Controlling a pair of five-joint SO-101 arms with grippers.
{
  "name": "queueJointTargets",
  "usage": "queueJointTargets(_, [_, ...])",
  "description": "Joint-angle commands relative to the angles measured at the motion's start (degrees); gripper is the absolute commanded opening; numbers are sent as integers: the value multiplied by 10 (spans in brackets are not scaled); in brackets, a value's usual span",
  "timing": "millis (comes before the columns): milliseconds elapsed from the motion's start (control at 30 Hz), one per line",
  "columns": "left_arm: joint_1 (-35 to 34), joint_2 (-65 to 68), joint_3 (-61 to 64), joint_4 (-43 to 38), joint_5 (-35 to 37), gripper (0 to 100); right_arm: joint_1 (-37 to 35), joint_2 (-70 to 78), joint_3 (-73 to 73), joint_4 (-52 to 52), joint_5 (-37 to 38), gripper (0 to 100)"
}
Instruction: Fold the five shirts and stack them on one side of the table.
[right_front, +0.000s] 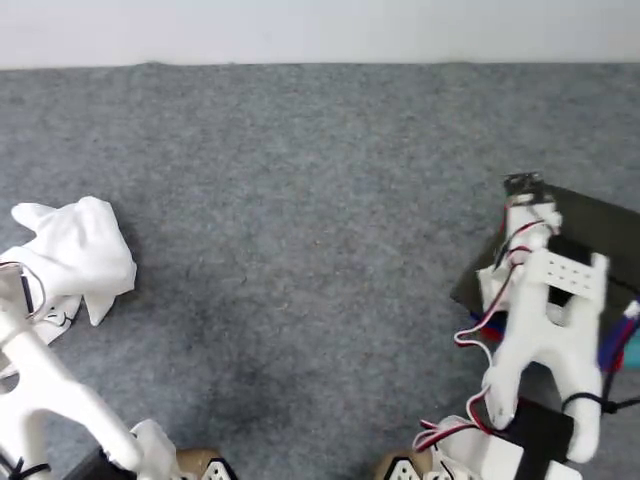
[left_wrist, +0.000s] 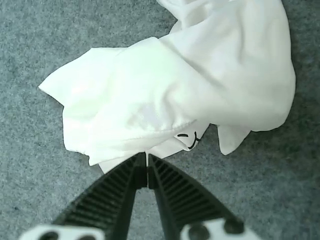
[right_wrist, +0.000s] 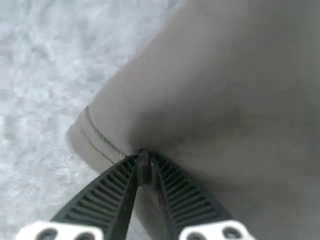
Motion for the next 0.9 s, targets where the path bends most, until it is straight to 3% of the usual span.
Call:
queueJointTargets(0, [-2, -18, -21, 4, -5, 15, -14, -15, -18, 15, 2, 9])
queueJointTargets(300, [-4, -18, -21, 4, -5, 15, 102, -65, -178, 50, 11, 9])
queueJointTargets(500, [-3, -18, -21, 4, -5, 15, 175, 7, -202, -87, 91, 9])
queueJointTargets(733, [0, -18, -22, 11, -5, 15, 252, 175, -205, -269, 133, 9])
queueJointTargets(867, [1, -18, -21, 24, -5, 15, 262, 204, -219, -276, 127, 9])
